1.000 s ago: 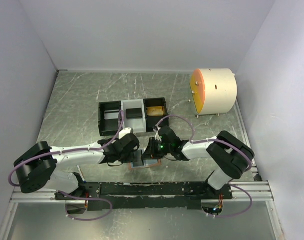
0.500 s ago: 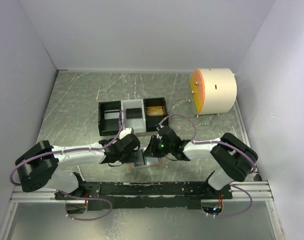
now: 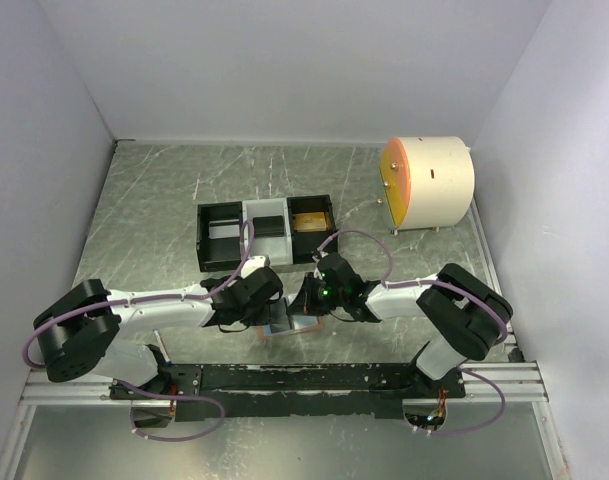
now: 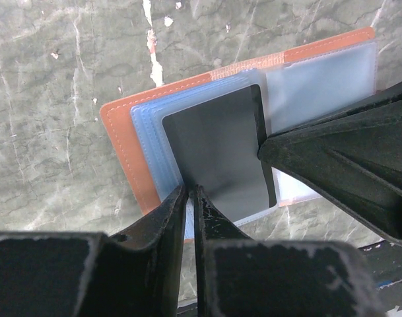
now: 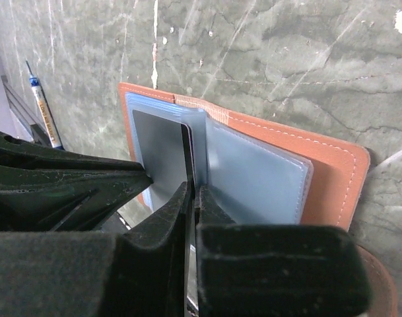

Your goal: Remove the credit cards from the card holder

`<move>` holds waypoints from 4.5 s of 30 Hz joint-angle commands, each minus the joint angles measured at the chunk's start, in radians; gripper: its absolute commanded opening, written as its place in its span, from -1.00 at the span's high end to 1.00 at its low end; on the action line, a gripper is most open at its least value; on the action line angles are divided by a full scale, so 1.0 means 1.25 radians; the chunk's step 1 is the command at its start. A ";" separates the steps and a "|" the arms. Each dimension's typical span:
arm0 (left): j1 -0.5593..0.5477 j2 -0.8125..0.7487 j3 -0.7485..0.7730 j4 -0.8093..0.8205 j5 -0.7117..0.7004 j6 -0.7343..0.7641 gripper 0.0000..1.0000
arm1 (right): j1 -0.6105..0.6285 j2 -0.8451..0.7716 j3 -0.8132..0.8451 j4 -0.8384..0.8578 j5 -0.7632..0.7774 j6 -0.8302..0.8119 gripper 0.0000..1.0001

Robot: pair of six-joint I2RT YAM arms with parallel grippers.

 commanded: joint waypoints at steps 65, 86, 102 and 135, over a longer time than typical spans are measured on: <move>-0.075 0.144 0.101 -0.138 -0.076 -0.064 0.49 | -0.063 -0.089 -0.044 -0.065 -0.019 -0.036 0.53; -0.075 0.082 0.065 -0.120 -0.085 -0.084 0.47 | -0.075 -0.006 -0.049 0.068 -0.137 -0.007 0.85; -0.075 -0.031 0.022 0.121 -0.026 -0.039 0.01 | -0.127 -0.070 -0.108 0.051 -0.150 -0.016 0.99; -0.075 0.052 0.016 0.044 -0.049 -0.118 0.44 | -0.127 -0.001 -0.077 0.121 -0.187 0.010 0.57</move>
